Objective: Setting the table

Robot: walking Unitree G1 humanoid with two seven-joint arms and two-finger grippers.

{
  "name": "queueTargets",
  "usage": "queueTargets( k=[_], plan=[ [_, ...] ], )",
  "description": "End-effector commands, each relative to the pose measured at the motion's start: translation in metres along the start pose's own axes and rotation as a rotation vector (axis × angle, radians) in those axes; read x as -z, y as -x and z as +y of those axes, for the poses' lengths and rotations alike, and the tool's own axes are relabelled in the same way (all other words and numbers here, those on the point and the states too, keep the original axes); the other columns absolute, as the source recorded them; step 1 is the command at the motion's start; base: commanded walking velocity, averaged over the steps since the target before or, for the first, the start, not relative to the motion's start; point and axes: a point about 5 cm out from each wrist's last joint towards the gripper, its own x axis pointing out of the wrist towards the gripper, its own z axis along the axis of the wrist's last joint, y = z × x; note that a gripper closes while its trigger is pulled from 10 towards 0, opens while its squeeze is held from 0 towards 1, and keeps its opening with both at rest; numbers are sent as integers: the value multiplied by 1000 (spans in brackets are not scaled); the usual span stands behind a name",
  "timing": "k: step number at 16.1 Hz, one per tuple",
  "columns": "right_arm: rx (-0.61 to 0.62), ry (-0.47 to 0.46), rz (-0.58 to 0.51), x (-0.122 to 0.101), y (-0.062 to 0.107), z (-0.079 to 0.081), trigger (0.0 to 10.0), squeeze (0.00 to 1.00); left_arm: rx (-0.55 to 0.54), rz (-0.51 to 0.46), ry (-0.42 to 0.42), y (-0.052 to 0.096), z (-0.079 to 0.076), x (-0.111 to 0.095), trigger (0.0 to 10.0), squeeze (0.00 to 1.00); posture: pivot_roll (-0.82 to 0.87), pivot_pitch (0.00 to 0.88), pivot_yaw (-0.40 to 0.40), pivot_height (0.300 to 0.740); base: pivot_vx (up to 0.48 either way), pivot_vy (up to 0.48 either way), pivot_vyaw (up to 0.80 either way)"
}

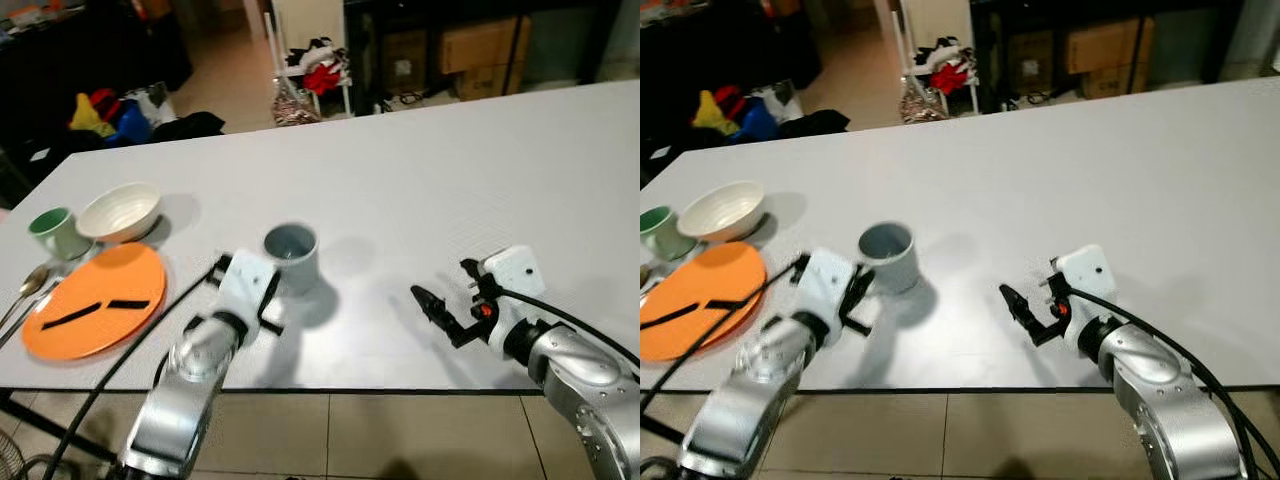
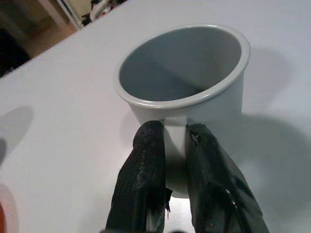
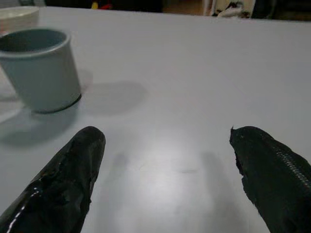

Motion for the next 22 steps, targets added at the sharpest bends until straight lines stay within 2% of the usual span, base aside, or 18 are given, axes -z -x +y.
queueTargets(
  k=[1, 5, 8, 9, 14, 21, 22],
  plan=[
    [-15, 11, -33, -5, -1, 4, 10000, 0, -54, -41, -6, 1, 8, 4, 10000, 0, -227, 0, 211, 740, 0, 0, 0],
    [-99, 30, -30, -6, 1, 11, 10000, 0, -77, -47, 5, -1, 2, 24, 10000, 0, -238, 0, 207, 740, 0, 0, 0],
    [-186, 27, -19, -8, 2, 16, 10000, 0, -96, -29, 6, -8, 6, 33, 10000, 0, -242, 0, 199, 740, 0, 0, 0],
    [-225, 40, -10, -10, 2, 17, 10000, 0, -94, -22, -16, -14, 10, 36, 10000, 0, -235, 0, 194, 740, 0, 0, 0],
    [-261, 69, 6, -15, -3, 17, 10000, 0, -97, -15, -49, -31, 24, 30, 10000, 0, -223, 0, 183, 740, 0, 0, 0],
    [-262, 62, -9, -18, -8, 17, 10000, 0, -66, -19, -42, -35, 25, 28, 10000, 0, -212, 0, 186, 740, 0, 0, 0],
    [-262, 64, -13, -19, -9, 17, 10000, 0, -67, -18, -47, -36, 26, 28, 10000, 78, -214, 0, 188, 740, 0, 0, 0]
  ],
)
